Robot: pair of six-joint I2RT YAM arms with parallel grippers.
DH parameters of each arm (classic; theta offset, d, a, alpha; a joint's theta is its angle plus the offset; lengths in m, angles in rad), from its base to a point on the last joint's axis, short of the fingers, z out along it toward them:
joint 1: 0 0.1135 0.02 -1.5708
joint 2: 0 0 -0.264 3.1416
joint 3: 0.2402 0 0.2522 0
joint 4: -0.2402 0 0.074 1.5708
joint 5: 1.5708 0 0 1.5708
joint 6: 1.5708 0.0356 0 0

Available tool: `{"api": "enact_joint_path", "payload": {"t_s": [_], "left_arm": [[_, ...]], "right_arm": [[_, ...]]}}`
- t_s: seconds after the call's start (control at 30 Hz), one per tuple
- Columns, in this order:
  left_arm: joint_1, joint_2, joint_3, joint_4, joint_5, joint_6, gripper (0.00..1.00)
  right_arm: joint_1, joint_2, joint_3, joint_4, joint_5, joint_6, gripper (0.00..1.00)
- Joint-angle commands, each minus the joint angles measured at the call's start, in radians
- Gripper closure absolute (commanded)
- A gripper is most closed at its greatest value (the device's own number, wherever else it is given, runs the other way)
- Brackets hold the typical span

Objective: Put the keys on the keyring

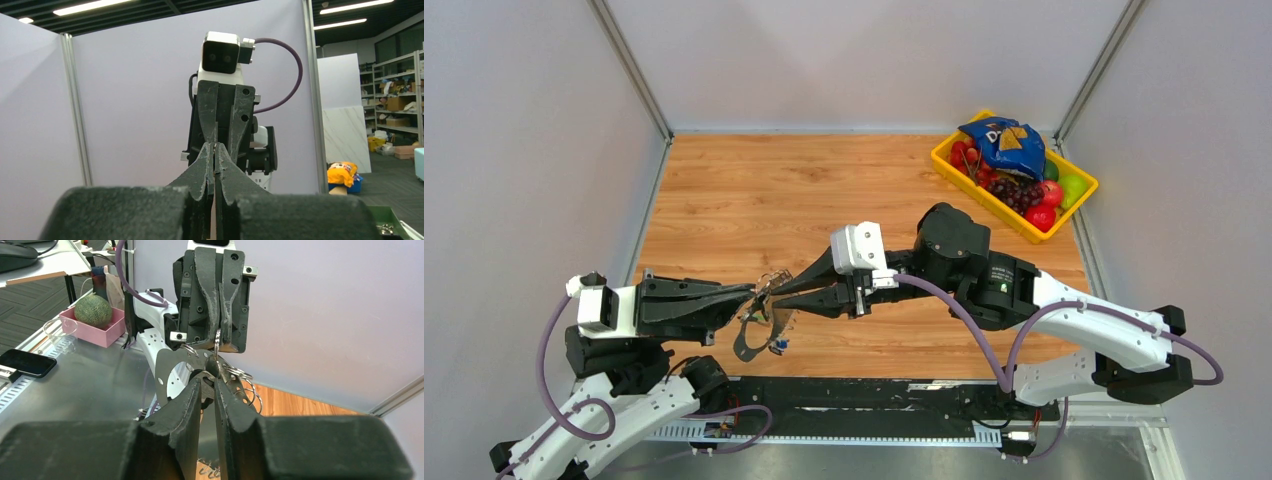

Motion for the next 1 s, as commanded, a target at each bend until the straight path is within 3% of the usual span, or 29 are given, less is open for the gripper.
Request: {"api": "enact_joint_path", "payload": {"t_s": [0.0, 0.97], "left_arm": [[-0.001, 0.015, 0.004, 0.08, -0.015, -0.023, 1.0], [-0.001, 0.011, -0.011, 0.082, -0.028, -0.004, 1.0]], "right_arm": [[0.008, 0.012, 0.044, 0.057, 0.022, -0.009, 0.79], [0.017, -0.002, 0.043, 0.107, 0.028, 0.019, 0.78]]}}
